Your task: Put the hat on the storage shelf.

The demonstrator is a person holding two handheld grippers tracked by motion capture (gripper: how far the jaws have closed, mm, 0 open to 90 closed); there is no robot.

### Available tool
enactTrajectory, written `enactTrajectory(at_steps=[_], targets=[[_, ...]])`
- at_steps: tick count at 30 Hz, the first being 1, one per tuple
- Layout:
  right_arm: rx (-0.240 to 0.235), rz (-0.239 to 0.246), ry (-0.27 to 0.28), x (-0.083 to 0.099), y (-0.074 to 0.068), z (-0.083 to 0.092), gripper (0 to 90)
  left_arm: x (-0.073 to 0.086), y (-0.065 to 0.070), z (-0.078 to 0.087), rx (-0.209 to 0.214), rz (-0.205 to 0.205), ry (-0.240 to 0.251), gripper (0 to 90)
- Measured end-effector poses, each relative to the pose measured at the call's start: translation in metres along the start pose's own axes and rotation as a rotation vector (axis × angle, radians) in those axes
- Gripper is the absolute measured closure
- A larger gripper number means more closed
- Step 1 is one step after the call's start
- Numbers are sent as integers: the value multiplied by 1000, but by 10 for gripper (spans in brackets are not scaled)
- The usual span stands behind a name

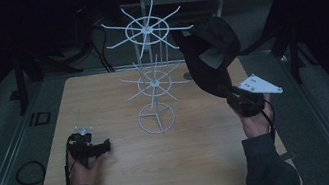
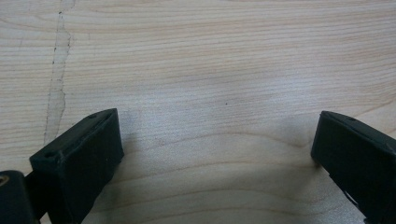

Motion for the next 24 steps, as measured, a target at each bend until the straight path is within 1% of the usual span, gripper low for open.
enactTrajectory(at_steps=[11, 24], targets=[[5, -6, 24, -6, 0, 0, 866, 0, 0, 0, 1, -1, 0, 22], [21, -6, 37, -11, 3, -1, 866, 0, 0, 0, 1, -2, 0, 22]])
Point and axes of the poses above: each handheld gripper's, and its own axes: z roughly backward along the jaws, x roughly out of its underside, y roughly to its right, the point moved 6 cm from there along -z, roughly forward along the jaws, and after that the axes turned 11 degrees about -y, right-handed, at the moved point
